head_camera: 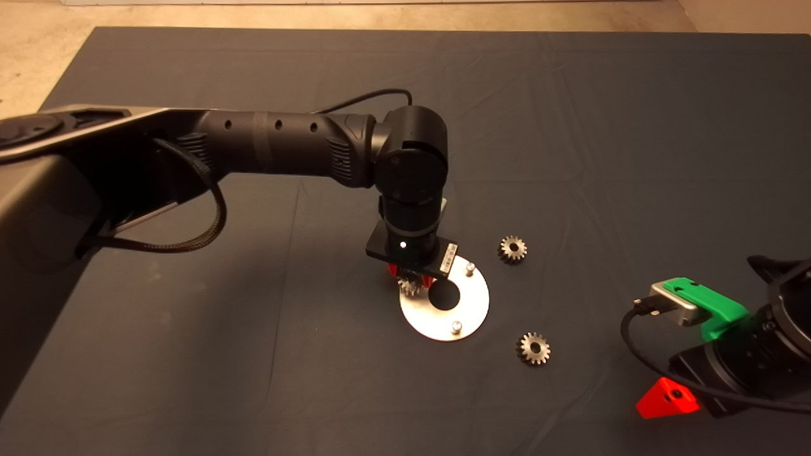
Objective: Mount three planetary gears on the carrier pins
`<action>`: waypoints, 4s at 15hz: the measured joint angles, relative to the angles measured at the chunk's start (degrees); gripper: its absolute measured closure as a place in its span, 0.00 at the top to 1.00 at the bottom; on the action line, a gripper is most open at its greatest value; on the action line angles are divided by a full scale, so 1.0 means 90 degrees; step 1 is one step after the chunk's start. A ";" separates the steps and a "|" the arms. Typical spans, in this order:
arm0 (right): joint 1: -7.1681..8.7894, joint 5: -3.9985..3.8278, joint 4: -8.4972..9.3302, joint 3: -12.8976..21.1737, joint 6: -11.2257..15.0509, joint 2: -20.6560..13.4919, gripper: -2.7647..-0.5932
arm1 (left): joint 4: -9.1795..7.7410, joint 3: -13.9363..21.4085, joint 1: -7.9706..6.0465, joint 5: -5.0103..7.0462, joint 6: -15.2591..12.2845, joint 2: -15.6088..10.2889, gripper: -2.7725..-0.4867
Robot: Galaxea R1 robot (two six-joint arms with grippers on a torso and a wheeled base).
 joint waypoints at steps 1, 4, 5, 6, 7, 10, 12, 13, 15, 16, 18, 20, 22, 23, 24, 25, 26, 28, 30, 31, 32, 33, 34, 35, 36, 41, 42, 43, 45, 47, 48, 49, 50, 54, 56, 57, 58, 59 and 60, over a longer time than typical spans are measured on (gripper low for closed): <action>0.0000 -0.0001 0.0000 0.0000 -0.0003 0.0001 0.99 | 0.0000 0.0000 0.0000 0.0001 -0.0003 0.0000 0.19; 0.0000 0.0000 0.0000 0.0000 0.0000 0.0007 0.99 | -0.0015 -0.0027 -0.0003 0.0019 -0.0003 0.0022 0.19; -0.0003 0.0001 0.0000 0.0000 -0.0002 0.0016 0.99 | -0.0015 -0.0030 -0.0003 0.0019 -0.0003 0.0022 0.19; -0.0001 -0.0001 0.0000 0.0000 -0.0001 0.0016 0.99 | -0.0016 -0.0030 -0.0004 0.0024 -0.0005 0.0027 0.19; 0.0000 -0.0001 0.0000 0.0000 0.0000 0.0016 0.99 | -0.0015 -0.0037 -0.0004 0.0031 -0.0005 0.0037 0.19; 0.0000 -0.0001 0.0000 0.0000 -0.0001 0.0016 0.99 | -0.0019 -0.0039 -0.0012 0.0024 -0.0005 0.0037 0.19; 0.0000 -0.0001 0.0000 0.0000 -0.0002 0.0016 0.99 | -0.0015 -0.0042 -0.0014 0.0020 -0.0005 0.0051 0.19; 0.0000 0.0001 0.0000 0.0000 -0.0002 0.0016 0.99 | -0.0012 -0.0042 -0.0014 0.0020 -0.0005 0.0052 0.19; -0.0003 -0.0001 0.0000 0.0000 -0.0003 0.0016 0.99 | -0.0014 -0.0056 -0.0016 0.0014 -0.0005 0.0053 0.19; 0.0000 -0.0001 0.0000 0.0000 0.0000 0.0016 0.99 | -0.0012 -0.0056 -0.0016 0.0012 -0.0005 0.0053 0.19; -0.0003 -0.0001 0.0000 0.0000 0.0000 0.0016 0.99 | -0.0012 -0.0058 -0.0019 0.0012 -0.0005 0.0054 0.19; 0.0000 -0.0001 0.0000 0.0000 0.0000 0.0016 0.99 | -0.0012 -0.0058 -0.0019 0.0012 -0.0005 0.0057 0.19; 0.0000 -0.0001 0.0000 0.0000 0.0000 0.0016 0.99 | -0.0012 -0.0061 -0.0022 0.0023 -0.0005 0.0070 0.19; 0.0000 -0.0001 0.0000 0.0000 0.0000 0.0016 0.99 | -0.0012 -0.0068 -0.0022 0.0024 -0.0005 0.0073 0.19; 0.0000 -0.0001 0.0000 0.0000 0.0000 0.0016 0.99 | -0.0012 -0.0070 -0.0022 0.0026 -0.0005 0.0077 0.19; 0.0000 -0.0001 0.0000 0.0000 0.0000 0.0016 0.99 | -0.0012 -0.0083 -0.0022 0.0046 -0.0005 0.0097 0.19; -0.0002 -0.0001 0.0000 0.0000 0.0000 0.0016 0.99 | -0.0012 -0.0106 -0.0022 0.0056 -0.0003 0.0107 0.19; 0.0000 -0.0001 0.0000 0.0000 -0.0002 0.0016 0.99 | -0.0004 -0.0156 -0.0022 0.0046 0.0000 0.0111 0.19; 0.0000 -0.0002 0.0001 0.0000 0.0000 0.0016 0.99 | -0.0004 -0.0168 -0.0022 0.0056 0.0000 0.0135 0.19; -0.0001 0.0000 0.0000 0.0000 0.0000 0.0016 0.99 | -0.0004 -0.0180 -0.0022 0.0060 0.0000 0.0141 0.19; 0.0000 -0.0001 0.0000 0.0000 0.0000 0.0016 0.99 | -0.0004 -0.0195 -0.0022 0.0060 0.0000 0.0141 0.19; 0.0000 -0.0001 0.0000 0.0000 0.0000 0.0016 0.99 | -0.0004 -0.0195 -0.0022 0.0060 0.0000 0.0141 0.19; 0.0000 -0.0001 0.0000 0.0000 0.0000 0.0016 0.99 | -0.0004 -0.0195 -0.0022 0.0060 0.0000 0.0141 0.19; 0.0000 -0.0001 0.0000 0.0000 0.0000 0.0016 0.99 | -0.0004 -0.0195 -0.0022 0.0058 0.0000 0.0144 0.19; 0.0000 -0.0001 0.0000 0.0000 0.0000 0.0016 0.99 | -0.0004 -0.0196 -0.0022 0.0059 0.0000 0.0144 0.19; 0.0000 -0.0001 0.0000 0.0000 0.0000 0.0016 0.99 | 0.0009 -0.0196 -0.0019 0.0060 0.0003 0.0141 0.19; 0.0000 -0.0001 0.0000 0.0000 0.0000 0.0016 0.99 | 0.0009 -0.0196 -0.0019 0.0059 0.0004 0.0141 0.19; 0.0000 -0.0001 0.0000 0.0000 0.0000 0.0016 0.99 | 0.0009 -0.0196 -0.0019 0.0058 0.0011 0.0141 0.19; 0.0000 -0.0001 0.0000 0.0000 0.0000 0.0016 0.99 | 0.0009 -0.0196 -0.0022 0.0058 0.0027 0.0140 0.19; 0.0000 -0.0001 0.0000 0.0000 0.0000 0.0016 0.99 | 0.0009 -0.0196 -0.0020 0.0056 0.0031 0.0138 0.19; 0.0000 -0.0001 0.0001 0.0000 0.0000 0.0016 0.99 | 0.0009 -0.0196 -0.0022 0.0053 0.0046 0.0138 0.19; 0.0000 -0.0001 0.0000 0.0000 0.0000 0.0016 0.99 | 0.0009 -0.0195 -0.0022 0.0053 0.0049 0.0138 0.19; -0.0001 -0.0001 0.0000 0.0000 0.0000 0.0016 0.99 | 0.0009 -0.0195 -0.0022 0.0053 0.0053 0.0138 0.19; 0.0000 -0.0001 0.0000 0.0000 0.0000 0.0016 0.99 | 0.0009 -0.0187 -0.0019 0.0005 0.0073 0.0092 0.19; 0.0000 -0.0001 0.0000 0.0000 0.0000 0.0016 0.99 | 0.0015 -0.0131 -0.0019 -0.0057 0.0074 0.0024 0.19; 0.0000 -0.0001 0.0000 0.0000 0.0000 0.0016 0.99 | 0.0020 -0.0100 -0.0019 -0.0086 0.0074 -0.0008 0.19; 0.0000 0.0001 0.0000 0.0000 0.0000 0.0016 0.99 | 0.0034 -0.0065 -0.0019 -0.0100 0.0074 -0.0034 0.19; 0.0000 -0.0004 0.0000 0.0000 0.0000 0.0016 0.99 | 0.0037 -0.0039 -0.0019 -0.0100 0.0077 -0.0048 0.19; 0.0000 -0.0003 0.0000 0.0000 0.0000 0.0016 0.99 | 0.0039 -0.0020 -0.0019 -0.0110 0.0077 -0.0064 0.19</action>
